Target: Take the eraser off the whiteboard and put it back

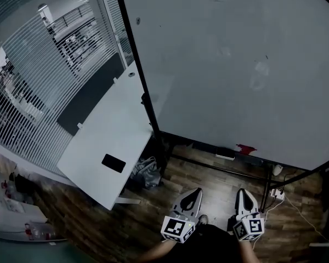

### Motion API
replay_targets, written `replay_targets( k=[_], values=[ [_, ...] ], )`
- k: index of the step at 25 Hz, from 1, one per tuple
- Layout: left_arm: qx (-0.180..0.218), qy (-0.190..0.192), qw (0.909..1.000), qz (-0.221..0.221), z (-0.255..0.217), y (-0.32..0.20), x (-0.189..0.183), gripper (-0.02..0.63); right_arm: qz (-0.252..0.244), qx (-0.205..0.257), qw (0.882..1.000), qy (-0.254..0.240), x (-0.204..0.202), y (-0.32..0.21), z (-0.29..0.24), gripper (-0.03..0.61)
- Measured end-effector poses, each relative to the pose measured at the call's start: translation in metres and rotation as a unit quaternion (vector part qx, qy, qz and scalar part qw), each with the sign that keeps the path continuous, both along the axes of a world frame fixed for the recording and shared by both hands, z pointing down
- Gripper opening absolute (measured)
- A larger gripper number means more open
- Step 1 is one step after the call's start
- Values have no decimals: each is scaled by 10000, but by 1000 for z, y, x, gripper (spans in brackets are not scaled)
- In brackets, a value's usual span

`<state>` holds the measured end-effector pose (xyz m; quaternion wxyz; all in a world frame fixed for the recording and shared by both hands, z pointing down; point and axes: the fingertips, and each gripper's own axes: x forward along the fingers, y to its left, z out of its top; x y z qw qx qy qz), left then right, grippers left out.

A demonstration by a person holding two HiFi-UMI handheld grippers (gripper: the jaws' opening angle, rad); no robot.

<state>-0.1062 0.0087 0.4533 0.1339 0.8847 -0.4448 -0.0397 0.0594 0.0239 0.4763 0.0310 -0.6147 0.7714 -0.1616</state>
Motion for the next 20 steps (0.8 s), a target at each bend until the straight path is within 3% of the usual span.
replay_targets(
  k=[5,20],
  values=[
    [12,-204,9998,4,-1,-5,9,6,-284,-24,9991,313,3,10,10,15],
    [-56,-399,9992,-33,2,-5,29,6,-457,351,9983,-47,10,6,-3,15]
  ],
)
